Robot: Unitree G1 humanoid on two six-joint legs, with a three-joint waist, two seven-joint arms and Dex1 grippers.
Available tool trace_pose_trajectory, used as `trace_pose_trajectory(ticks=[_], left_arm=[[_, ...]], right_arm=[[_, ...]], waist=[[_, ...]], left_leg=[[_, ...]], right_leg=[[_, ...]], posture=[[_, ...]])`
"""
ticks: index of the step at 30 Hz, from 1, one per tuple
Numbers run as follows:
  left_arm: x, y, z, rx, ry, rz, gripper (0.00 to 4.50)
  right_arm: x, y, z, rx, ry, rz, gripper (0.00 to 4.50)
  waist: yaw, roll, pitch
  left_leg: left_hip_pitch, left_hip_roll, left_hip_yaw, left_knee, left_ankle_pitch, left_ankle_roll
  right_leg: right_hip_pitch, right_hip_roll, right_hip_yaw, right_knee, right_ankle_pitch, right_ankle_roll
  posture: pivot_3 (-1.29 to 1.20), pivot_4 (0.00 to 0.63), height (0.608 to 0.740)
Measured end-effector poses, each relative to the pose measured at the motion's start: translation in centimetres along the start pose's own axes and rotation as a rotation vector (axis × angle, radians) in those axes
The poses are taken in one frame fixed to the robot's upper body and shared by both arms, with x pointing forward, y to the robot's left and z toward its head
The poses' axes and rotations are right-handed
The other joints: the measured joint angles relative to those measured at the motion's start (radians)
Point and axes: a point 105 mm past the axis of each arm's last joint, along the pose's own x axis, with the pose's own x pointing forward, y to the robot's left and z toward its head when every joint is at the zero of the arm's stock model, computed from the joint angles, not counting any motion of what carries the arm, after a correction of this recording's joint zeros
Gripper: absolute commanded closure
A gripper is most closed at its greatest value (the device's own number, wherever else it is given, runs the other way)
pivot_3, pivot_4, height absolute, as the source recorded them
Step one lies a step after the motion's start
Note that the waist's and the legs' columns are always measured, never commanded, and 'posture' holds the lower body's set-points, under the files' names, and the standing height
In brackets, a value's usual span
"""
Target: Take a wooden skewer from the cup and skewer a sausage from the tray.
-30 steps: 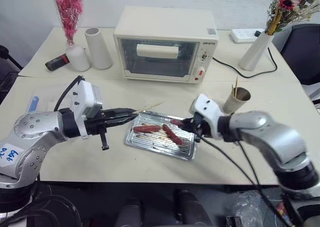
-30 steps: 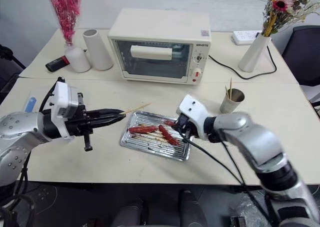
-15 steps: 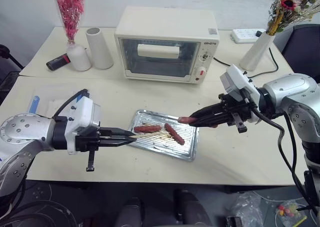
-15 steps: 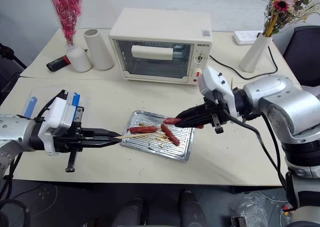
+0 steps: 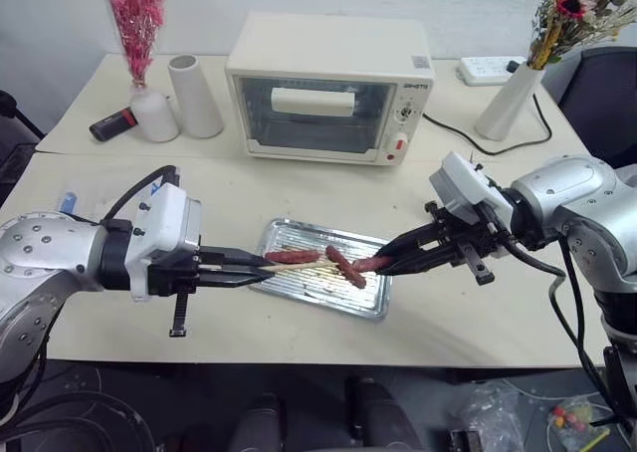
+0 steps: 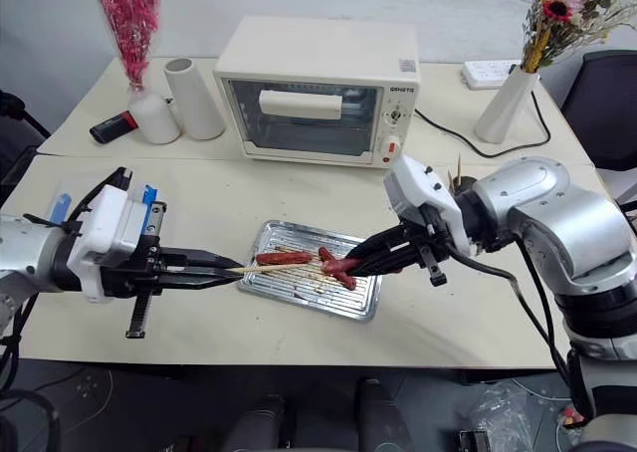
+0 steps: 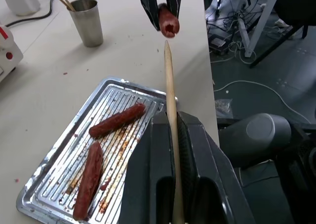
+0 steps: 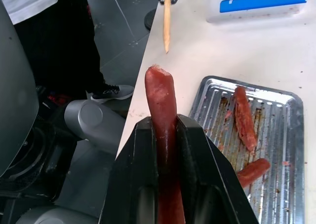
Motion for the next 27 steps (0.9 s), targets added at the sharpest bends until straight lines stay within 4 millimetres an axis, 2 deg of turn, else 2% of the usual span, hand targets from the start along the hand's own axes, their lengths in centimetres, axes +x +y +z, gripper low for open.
trace_pose_trajectory(ticks=[4,16,27], left_arm=[[0.5,-0.1,0.0,0.001,0.002,-0.027,4.5],[0.6,-0.2,-0.1,0.01,0.01,-0.042,4.5],[0.5,-0.5,-0.3,0.008,0.014,-0.065,4.5]], right_arm=[[0.6,0.7,0.2,-0.026,0.003,0.017,4.27],[1.1,0.5,0.5,-0.036,-0.016,0.005,4.27],[1.2,0.2,-0.6,-0.019,0.009,-0.01,4.27]], waist=[[0.0,0.0,0.0],[0.0,0.0,0.0],[0.0,0.0,0.0]], left_leg=[[0.0,0.0,0.0,0.0,0.0,0.0],[0.0,0.0,0.0,0.0,0.0,0.0],[0.0,0.0,0.0,0.001,0.0,0.0]], right_leg=[[0.0,0.0,0.0,0.0,0.0,0.0],[0.0,0.001,0.0,0.001,0.0,0.0],[0.0,0.001,0.0,0.001,0.0,0.0]], posture=[[0.0,0.15,0.74],[0.0,0.15,0.74],[0.0,0.15,0.74]])
